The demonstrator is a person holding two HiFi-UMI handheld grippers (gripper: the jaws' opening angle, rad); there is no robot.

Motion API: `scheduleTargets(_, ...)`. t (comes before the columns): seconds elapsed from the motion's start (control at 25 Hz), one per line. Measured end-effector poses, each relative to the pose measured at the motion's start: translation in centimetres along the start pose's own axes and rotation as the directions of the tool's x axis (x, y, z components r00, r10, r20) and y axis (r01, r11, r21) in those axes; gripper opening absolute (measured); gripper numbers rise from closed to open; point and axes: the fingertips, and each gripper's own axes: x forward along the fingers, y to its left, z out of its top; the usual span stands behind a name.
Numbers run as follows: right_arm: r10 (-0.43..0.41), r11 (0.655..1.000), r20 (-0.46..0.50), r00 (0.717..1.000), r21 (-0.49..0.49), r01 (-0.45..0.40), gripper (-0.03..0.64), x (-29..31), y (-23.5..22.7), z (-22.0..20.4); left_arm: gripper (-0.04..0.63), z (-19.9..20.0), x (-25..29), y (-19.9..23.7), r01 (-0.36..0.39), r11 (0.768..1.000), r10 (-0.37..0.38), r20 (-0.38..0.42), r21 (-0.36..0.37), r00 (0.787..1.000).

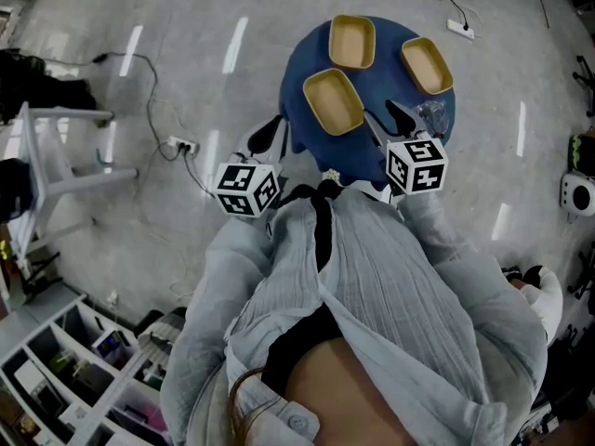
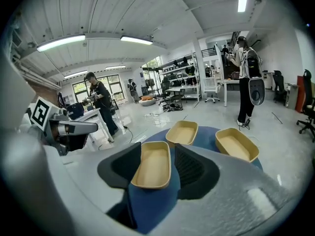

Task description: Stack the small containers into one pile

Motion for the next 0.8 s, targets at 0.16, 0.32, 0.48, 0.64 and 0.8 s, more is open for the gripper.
scheduleTargets(0.16,0.014,1.000,-0.021,1.000,-0.012,-0.014,0.215,1.0,-0.2,-0.1,0.013,0.0,0.5,-0.2,0.007,1.000,-0.007,-0.011,0.006,1.000)
scheduleTargets(0.32,0.029,0.999,-0.063,0.998,-0.014,-0.030,0.215,2.4,0.2,-0.9,0.012,-1.0,0.6,0.2,0.010,1.000,-0.010,-0.044,-0.001,0.999)
scheduleTargets(0.48,0.024,0.999,-0.106,0.994,-0.028,-0.028,0.215,3.8,0.0,-1.7,0.012,-1.8,1.0,0.8,0.019,1.000,-0.019,-0.074,-0.005,0.997)
scheduleTargets(0.64,0.017,0.999,-0.173,0.985,-0.035,-0.023,0.215,5.4,-0.6,-3.1,0.013,-2.6,2.0,1.7,0.039,0.999,-0.040,-0.102,-0.006,0.994)
scheduleTargets(0.8,0.009,0.998,-0.251,0.968,-0.057,-0.024,0.209,6.6,-1.6,-4.5,0.012,-2.8,3.0,2.7,0.058,0.998,-0.058,-0.122,-0.004,0.991)
